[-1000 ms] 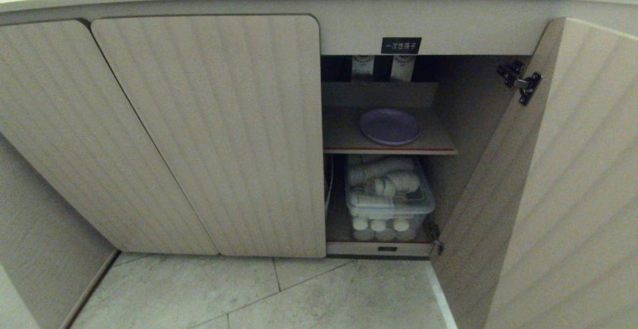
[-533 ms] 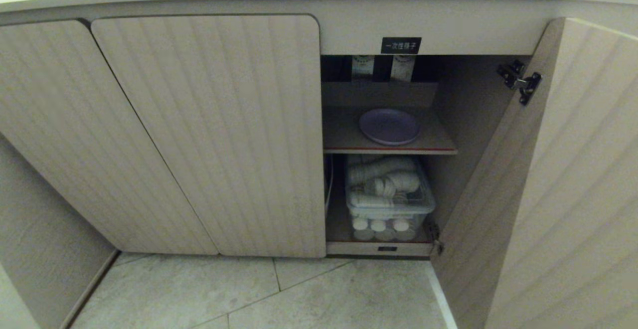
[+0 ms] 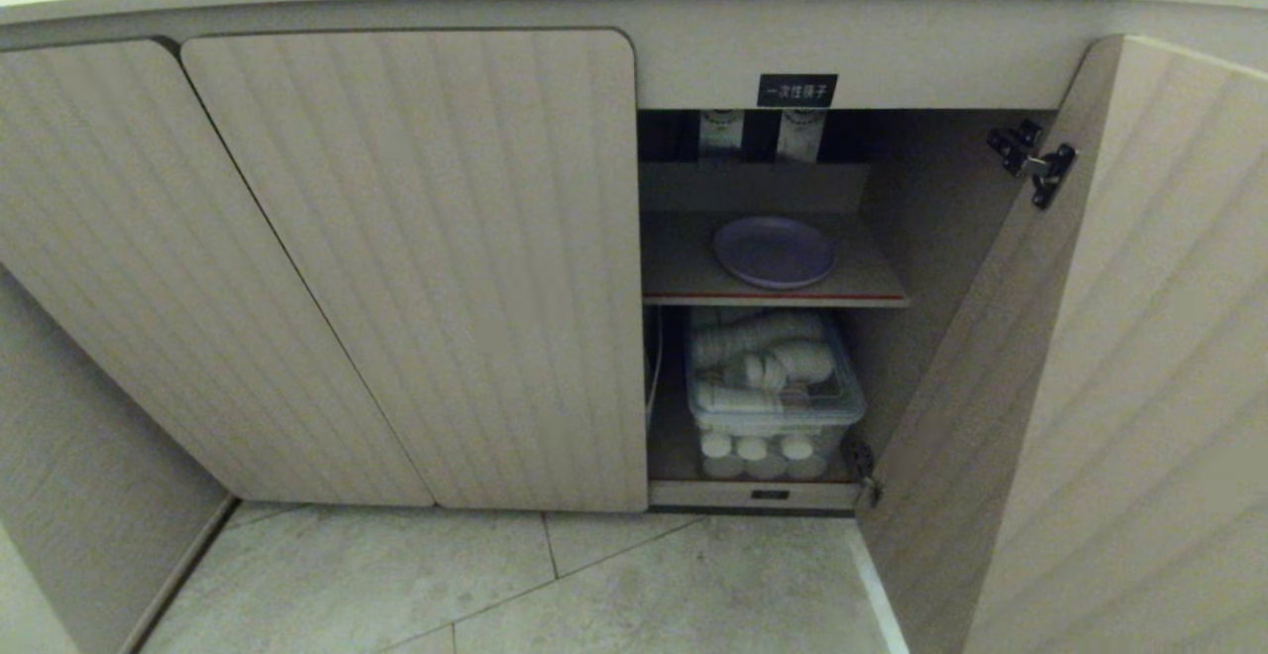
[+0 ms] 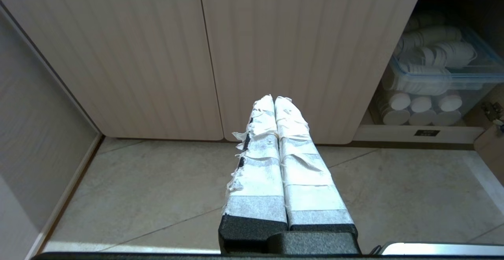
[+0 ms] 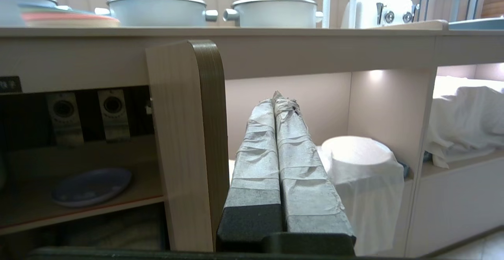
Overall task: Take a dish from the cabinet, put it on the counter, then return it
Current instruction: Close the cabinet door
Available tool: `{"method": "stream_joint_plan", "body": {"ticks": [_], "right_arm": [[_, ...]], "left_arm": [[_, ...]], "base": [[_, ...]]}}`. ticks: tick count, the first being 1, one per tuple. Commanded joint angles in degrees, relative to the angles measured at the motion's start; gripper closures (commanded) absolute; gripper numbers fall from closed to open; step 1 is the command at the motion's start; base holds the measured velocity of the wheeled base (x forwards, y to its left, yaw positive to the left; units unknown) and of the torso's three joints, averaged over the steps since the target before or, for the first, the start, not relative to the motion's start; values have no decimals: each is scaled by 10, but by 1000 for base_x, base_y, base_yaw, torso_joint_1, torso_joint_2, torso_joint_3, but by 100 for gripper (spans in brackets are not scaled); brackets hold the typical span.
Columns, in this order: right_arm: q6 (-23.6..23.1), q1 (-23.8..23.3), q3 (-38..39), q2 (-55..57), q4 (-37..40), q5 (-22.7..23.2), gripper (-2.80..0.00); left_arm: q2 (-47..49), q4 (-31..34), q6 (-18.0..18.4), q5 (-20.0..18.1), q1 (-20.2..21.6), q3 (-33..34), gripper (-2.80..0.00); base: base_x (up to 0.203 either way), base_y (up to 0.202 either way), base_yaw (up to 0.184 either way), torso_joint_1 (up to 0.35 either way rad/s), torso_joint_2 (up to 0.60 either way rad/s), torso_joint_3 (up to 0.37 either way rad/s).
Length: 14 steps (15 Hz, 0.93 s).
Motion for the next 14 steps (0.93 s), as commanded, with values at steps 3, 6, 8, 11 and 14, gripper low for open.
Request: {"method": "stream_joint_plan", "body": {"ticks": [3,6,8,11,14], "right_arm": [[1,0,-1,37,-5,-4,0],[2,-2,0,61,-3,-41,0],[1,-4,0,72,-1,-42,0],[4,-16,-1,108,1,-42,0],[10,-34,-6,149,3,-39,0]], "left_arm": [[0,0,0,0,0,0,0],[0,0,0,1,0,0,0],[0,0,0,0,0,0,0],[0,0,0,0,0,0,0],[0,0,0,0,0,0,0]], "base": [[0,0,0,0,0,0],[0,0,0,0,0,0],[0,0,0,0,0,0],[0,0,0,0,0,0],[0,0,0,0,0,0]]}}
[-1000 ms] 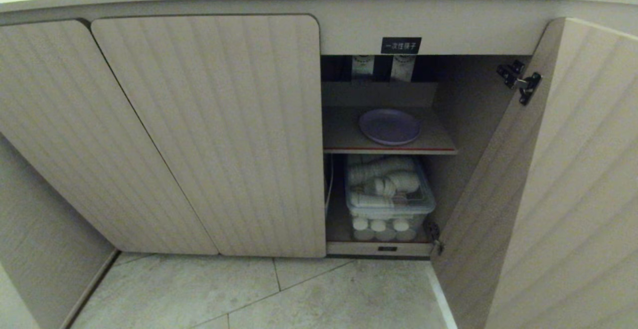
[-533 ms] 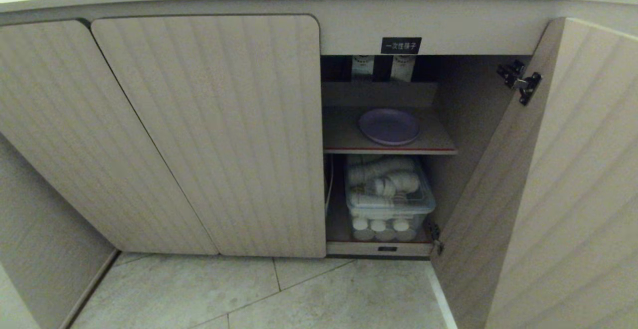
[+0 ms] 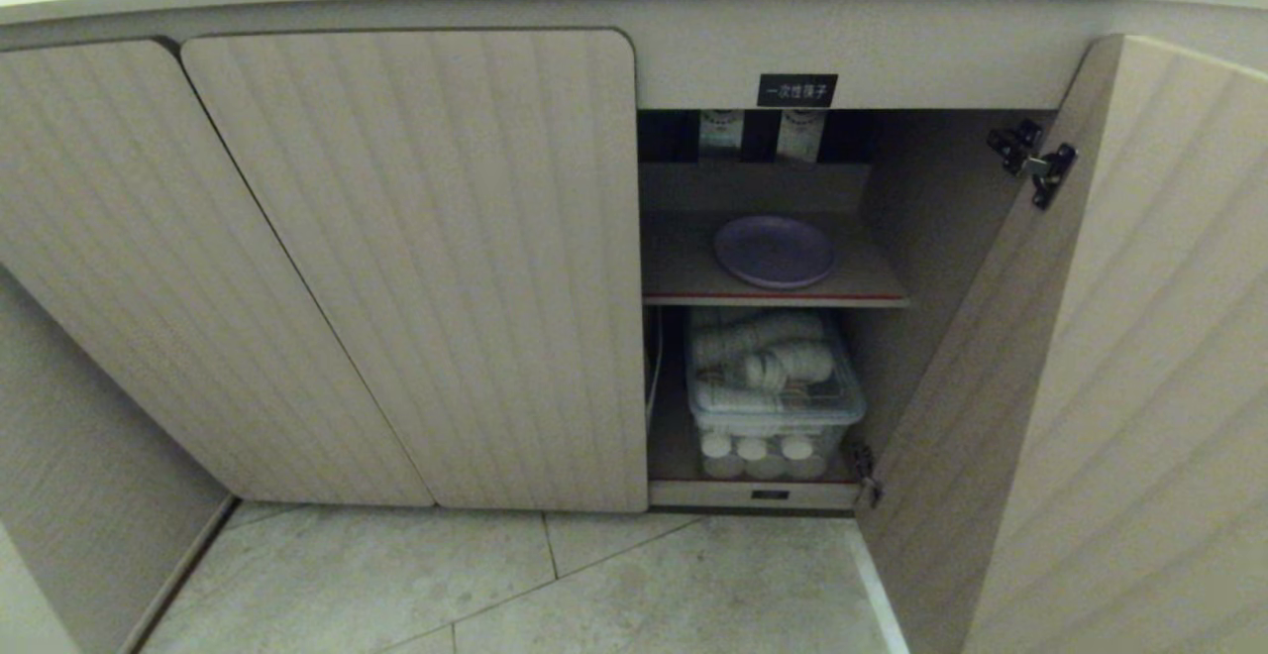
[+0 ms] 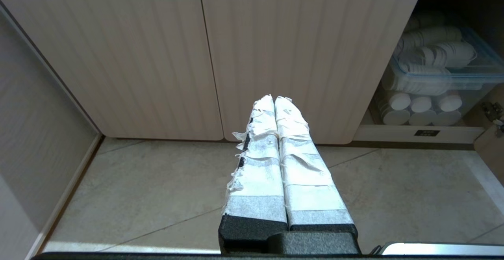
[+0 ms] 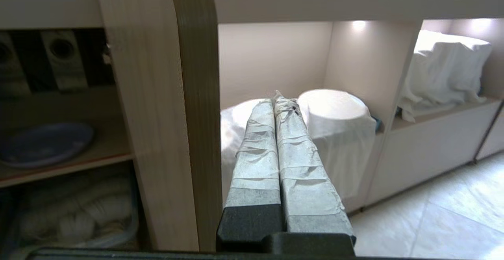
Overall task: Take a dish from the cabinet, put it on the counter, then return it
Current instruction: Close the cabinet door
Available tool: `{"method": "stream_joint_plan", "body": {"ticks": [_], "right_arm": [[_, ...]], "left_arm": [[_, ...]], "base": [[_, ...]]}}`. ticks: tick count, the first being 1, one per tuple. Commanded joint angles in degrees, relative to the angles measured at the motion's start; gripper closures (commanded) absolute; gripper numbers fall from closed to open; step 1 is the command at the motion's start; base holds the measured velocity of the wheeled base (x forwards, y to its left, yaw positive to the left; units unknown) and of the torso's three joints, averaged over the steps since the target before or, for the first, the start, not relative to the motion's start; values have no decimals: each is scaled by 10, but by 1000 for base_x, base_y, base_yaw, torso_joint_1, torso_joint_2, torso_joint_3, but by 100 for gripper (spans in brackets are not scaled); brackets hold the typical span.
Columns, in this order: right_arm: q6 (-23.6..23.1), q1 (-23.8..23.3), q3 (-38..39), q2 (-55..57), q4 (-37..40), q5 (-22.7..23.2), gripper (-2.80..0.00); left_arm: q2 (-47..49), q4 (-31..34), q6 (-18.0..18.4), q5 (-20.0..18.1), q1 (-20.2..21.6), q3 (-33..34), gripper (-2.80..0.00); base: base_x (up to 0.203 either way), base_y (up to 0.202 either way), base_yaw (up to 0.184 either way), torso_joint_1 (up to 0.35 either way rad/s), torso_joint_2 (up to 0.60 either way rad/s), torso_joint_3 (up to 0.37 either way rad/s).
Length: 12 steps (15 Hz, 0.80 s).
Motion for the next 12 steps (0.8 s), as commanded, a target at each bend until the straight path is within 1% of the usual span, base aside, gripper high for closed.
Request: {"method": "stream_joint_plan", "body": {"ticks": [1,4,7,12], "right_arm": [[4,-8,-6,41,-2,1,0],[9,-3,-8,63,-2,6,0],[24,27,-12,69,-2,23,0],[25,31,-12,65,19,55,0]], "left_arm": [[0,0,0,0,0,0,0],[0,0,0,1,0,0,0],[0,0,0,0,0,0,0],[0,0,0,0,0,0,0]], "base": [[0,0,0,0,0,0],[0,0,0,0,0,0],[0,0,0,0,0,0],[0,0,0,0,0,0]]}}
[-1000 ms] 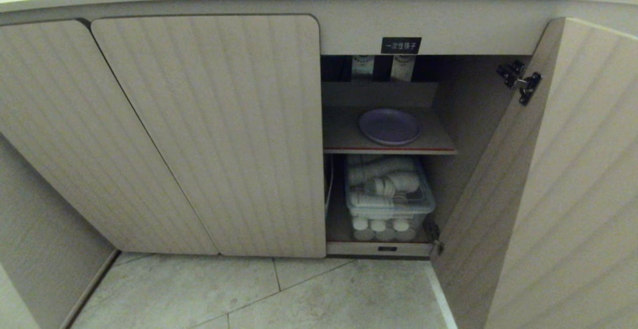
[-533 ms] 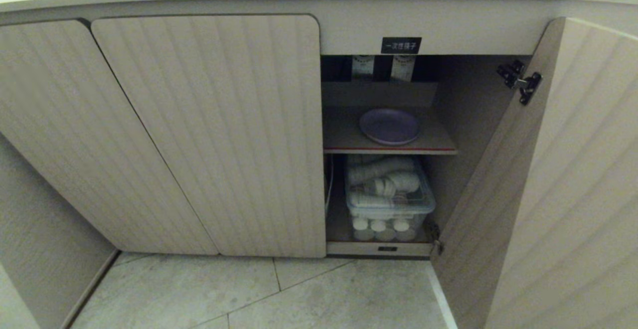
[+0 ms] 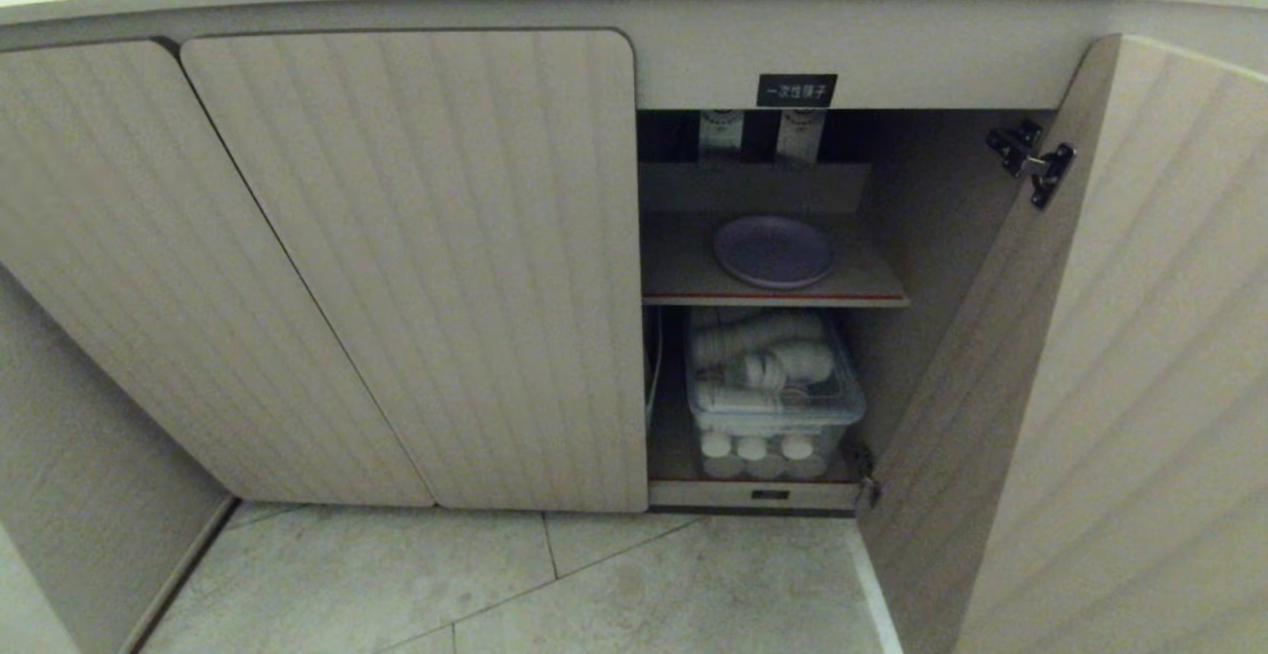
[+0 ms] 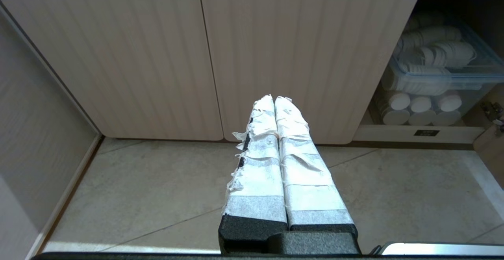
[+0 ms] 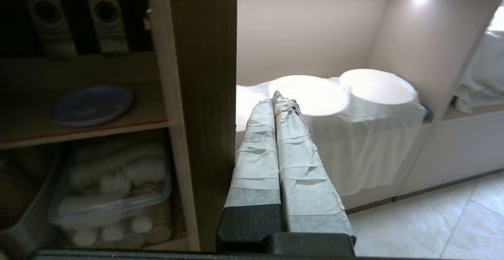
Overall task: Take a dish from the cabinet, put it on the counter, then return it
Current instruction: Close the cabinet door
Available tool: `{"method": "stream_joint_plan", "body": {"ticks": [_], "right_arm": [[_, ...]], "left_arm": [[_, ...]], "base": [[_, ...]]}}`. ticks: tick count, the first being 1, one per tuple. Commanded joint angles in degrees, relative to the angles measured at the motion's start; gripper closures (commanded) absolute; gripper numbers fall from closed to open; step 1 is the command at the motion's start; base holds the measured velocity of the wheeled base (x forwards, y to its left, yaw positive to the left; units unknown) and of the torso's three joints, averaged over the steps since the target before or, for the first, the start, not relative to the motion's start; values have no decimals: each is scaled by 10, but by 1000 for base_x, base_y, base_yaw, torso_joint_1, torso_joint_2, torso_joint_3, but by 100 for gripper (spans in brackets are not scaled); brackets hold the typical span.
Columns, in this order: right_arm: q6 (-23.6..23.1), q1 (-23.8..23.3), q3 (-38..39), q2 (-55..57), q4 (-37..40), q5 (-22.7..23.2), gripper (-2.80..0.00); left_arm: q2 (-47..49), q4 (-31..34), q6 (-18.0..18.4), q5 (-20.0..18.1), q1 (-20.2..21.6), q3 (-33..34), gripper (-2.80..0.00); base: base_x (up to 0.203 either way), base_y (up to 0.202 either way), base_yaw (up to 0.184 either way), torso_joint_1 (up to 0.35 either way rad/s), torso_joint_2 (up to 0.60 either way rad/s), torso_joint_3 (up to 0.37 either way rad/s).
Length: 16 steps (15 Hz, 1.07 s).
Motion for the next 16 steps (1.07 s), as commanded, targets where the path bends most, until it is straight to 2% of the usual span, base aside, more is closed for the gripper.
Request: {"method": "stream_joint_plan", "body": {"ticks": [1,4,16], "right_arm": [[-1,8,0,0,-1,6,0],[-1,26,3,-5,-1,14,0],[1,56,42,-30,-1,161,0]], "left_arm": [[0,0,0,0,0,0,0],[0,0,0,0,0,0,0],[0,0,0,0,0,0,0]], "base": [[0,0,0,0,0,0],[0,0,0,0,0,0],[0,0,0,0,0,0]]}}
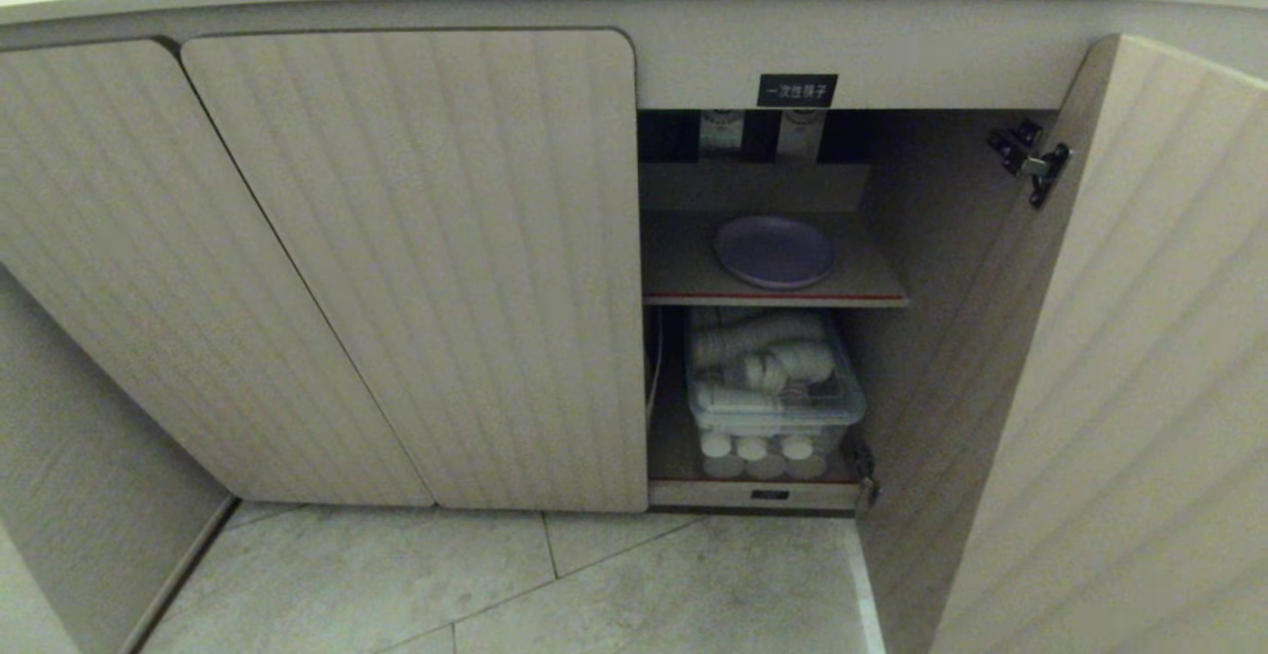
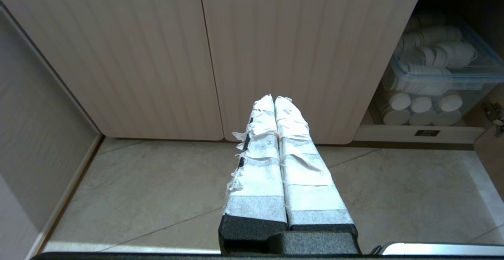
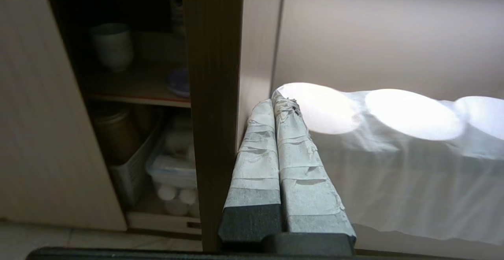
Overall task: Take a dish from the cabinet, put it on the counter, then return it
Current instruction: Close the cabinet door
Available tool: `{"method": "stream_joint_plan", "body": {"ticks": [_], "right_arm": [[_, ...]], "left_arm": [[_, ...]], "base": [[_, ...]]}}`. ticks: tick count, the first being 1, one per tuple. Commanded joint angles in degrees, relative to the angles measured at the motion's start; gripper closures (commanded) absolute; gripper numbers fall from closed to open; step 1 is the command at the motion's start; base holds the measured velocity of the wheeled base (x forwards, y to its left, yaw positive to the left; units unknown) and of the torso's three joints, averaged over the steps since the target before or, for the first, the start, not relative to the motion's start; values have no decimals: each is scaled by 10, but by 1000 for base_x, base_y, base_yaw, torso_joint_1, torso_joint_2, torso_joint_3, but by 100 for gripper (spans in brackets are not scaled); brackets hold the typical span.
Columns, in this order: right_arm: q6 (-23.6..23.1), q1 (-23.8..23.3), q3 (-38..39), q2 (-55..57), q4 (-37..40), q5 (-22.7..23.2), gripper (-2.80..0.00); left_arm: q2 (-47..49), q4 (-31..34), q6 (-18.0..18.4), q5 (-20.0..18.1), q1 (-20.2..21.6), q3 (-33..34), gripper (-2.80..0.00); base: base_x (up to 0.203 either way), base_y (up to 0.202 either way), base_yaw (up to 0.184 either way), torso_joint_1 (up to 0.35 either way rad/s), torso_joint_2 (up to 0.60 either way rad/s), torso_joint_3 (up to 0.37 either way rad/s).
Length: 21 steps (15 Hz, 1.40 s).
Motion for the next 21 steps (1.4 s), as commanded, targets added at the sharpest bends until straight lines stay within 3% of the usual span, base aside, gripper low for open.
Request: {"method": "stream_joint_plan", "body": {"ticks": [1,6,11,21], "right_arm": [[5,1,7,1,-1,3,0],[20,15,7,15,15,8,0],[50,24,0,27,12,84,0],[59,58,1,66,12,100,0]], "left_arm": [[0,0,0,0,0,0,0],[0,0,0,0,0,0,0],[0,0,0,0,0,0,0],[0,0,0,0,0,0,0]], "base": [[0,0,0,0,0,0],[0,0,0,0,0,0],[0,0,0,0,0,0],[0,0,0,0,0,0]]}}
